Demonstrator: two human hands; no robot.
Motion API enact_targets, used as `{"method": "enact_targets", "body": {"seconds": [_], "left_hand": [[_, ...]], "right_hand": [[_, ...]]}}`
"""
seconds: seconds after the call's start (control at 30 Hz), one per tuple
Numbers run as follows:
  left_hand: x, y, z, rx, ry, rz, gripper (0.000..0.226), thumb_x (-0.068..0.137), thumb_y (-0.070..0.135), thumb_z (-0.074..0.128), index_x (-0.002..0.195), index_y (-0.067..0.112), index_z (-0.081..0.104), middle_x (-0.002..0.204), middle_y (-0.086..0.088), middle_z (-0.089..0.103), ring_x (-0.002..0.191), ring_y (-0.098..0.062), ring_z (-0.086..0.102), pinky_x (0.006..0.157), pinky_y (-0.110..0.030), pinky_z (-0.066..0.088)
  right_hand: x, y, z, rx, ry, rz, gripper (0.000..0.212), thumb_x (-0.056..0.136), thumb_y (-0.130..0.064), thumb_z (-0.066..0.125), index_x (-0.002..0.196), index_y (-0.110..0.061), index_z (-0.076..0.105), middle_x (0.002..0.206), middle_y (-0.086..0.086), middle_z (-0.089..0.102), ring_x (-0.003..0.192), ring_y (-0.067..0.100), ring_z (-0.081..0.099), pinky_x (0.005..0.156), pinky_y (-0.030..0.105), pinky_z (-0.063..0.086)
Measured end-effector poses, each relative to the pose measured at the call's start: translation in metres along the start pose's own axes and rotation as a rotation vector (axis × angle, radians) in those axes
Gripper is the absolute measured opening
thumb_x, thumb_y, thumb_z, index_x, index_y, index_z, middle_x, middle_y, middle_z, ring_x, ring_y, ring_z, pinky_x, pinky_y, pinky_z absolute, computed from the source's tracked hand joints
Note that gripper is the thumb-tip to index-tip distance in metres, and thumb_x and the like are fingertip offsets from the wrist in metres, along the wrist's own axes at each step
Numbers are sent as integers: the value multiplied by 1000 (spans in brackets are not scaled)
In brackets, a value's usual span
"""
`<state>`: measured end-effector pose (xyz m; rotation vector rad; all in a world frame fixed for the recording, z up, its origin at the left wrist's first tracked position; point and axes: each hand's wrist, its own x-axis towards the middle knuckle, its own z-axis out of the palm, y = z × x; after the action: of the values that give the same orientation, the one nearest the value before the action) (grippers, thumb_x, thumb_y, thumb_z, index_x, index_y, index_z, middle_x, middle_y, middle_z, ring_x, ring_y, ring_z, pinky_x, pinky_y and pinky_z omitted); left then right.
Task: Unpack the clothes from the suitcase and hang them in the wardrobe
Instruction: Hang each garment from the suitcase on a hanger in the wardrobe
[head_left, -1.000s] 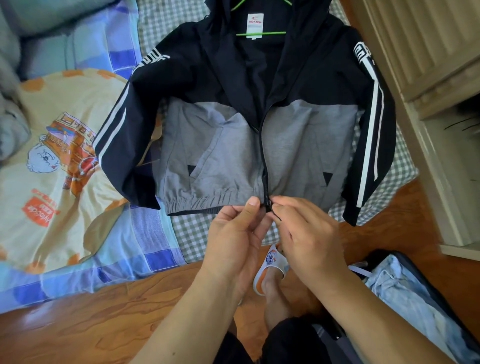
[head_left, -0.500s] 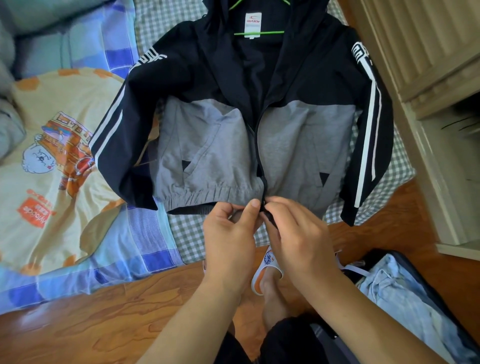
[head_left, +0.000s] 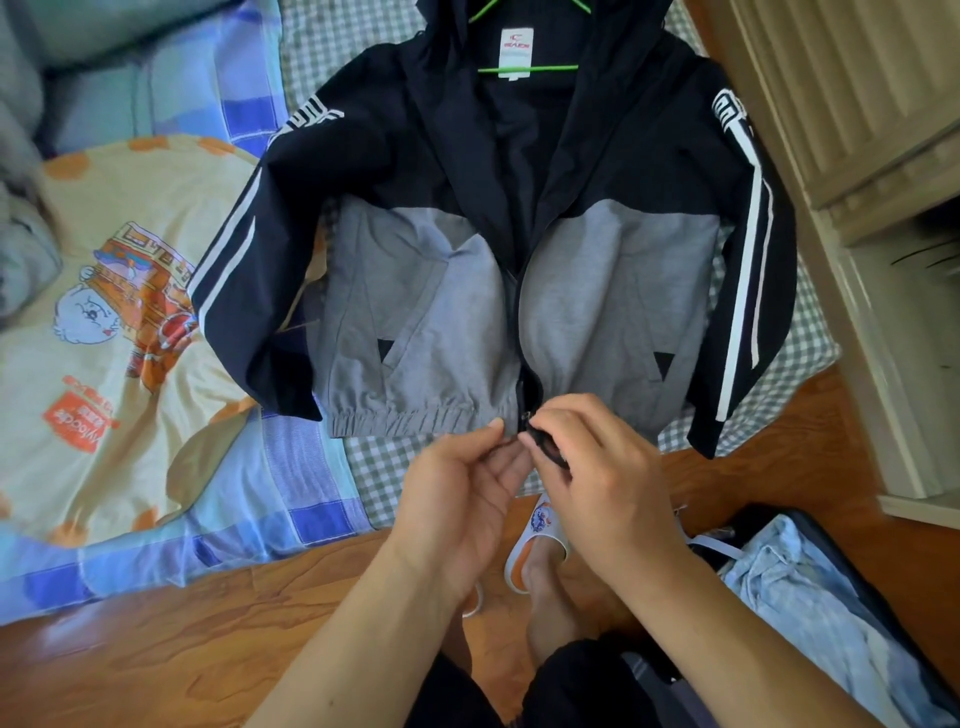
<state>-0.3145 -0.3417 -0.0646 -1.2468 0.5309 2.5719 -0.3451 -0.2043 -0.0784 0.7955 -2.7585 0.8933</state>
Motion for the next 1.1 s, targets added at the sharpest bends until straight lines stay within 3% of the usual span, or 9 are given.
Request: {"method": "enact_targets", "body": {"seconds": [0.2,0.33,0.4,0.5,0.6,0.73,0.87,1.0,1.1], "left_hand": [[5,-12,-8,88,88,51,17,94,-14,49,108,-6,53,81,-22,66,81,-30,74,72,-33,61],[2,-8,-11,322,100,45,36,96,-11,50,63,0,57,65,-15,61,72,-26,72,68,-33,60],[1,-11,-15,362,147,55,27,97,-4,54,72,5,52,70,-15,62,73,-23,72,67,-34,60],[1,-26,-19,280,180,76,18,100,4,56,83,7,51,91,-22,68,89,-27,73,82,-40,58],[6,-38,-26,247,163,113,22,99,10,62,77,8,60,95,-25,68,95,-34,70,96,-47,53],[14,-42,-36,318,255,132,31,98,16,64,67,12,69,87,-22,71,87,-31,70,86,-42,54],[19,-47,-41,542,348,237,24,99,17,64,78,8,61,75,-14,70,77,-28,67,78,-44,56],[19,-61,-49,492,429,225,40,100,13,63,61,24,57,65,-3,58,74,-23,58,84,-42,55],[16,-76,-58,413,477,97,29,100,9,61,72,9,53,61,-3,59,68,-18,63,68,-28,57]], "right_hand": [[-17,8,3,-42,-94,-75,5,91,-2,67,97,-1,69,113,9,65,94,18,67,75,23,57],[-19,13,5,-11,-290,29,17,86,-6,70,100,-13,62,115,-7,58,77,20,65,57,36,55],[-18,13,9,37,-334,89,12,91,-15,68,95,-17,58,106,-12,56,72,18,62,55,38,51],[-15,8,17,108,-266,199,12,92,-19,68,87,-18,57,93,-11,56,72,10,56,59,31,46],[-16,2,26,168,-225,316,7,92,-23,59,86,-22,56,89,-12,55,74,9,55,61,37,48],[-20,2,32,197,-184,353,7,92,-27,56,87,-23,57,88,-13,55,75,8,56,63,38,50],[-21,0,32,119,-259,250,15,96,-23,54,83,-16,52,91,-11,50,71,13,54,59,38,47],[19,28,34,126,-136,431,20,91,-11,66,77,-13,52,82,-5,50,71,15,47,64,37,40],[83,73,35,25,-64,519,18,93,-14,67,79,-12,55,81,-4,54,74,20,52,64,37,38]]}}
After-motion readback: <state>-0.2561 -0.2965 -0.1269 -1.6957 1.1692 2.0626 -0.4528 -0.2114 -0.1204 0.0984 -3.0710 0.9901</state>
